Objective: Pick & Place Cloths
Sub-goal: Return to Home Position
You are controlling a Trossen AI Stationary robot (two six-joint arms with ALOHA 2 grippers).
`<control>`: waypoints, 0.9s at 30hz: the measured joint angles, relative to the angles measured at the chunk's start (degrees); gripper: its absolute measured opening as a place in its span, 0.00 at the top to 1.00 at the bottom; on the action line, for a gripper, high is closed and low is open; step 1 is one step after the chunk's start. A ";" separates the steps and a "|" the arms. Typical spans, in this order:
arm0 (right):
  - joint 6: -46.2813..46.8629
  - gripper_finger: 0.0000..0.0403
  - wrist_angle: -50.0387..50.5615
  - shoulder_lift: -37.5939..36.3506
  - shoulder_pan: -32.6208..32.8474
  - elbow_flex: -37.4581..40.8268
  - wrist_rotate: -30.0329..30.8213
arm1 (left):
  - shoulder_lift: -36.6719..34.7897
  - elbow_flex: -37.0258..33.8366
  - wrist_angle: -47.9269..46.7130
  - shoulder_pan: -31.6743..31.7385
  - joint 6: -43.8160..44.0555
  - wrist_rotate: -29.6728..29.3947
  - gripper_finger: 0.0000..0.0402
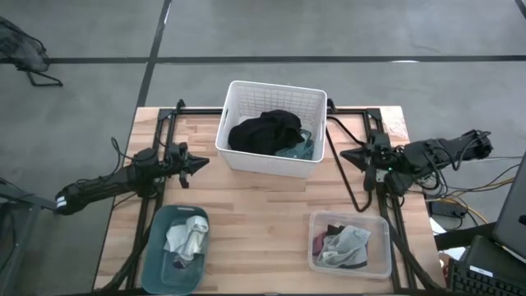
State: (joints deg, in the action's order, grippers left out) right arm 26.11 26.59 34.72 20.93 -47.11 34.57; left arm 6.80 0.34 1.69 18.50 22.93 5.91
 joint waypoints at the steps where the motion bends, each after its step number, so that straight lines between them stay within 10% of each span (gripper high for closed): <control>1: -0.32 0.98 -0.37 -0.57 -0.02 0.63 0.22 | -0.01 0.00 0.00 0.00 -0.01 0.00 0.97; 9: -7.97 0.98 -7.46 -3.31 -1.99 8.00 4.06 | 0.01 0.00 0.00 0.00 -0.01 0.00 0.97; 27: -7.00 0.98 -29.01 -21.23 -9.93 34.59 -13.69 | -0.01 0.00 0.00 -0.02 -0.01 0.02 0.97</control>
State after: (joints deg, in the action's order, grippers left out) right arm 19.10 -2.42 13.50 11.00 -12.52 20.87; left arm 6.79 0.34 1.69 18.48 22.92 5.93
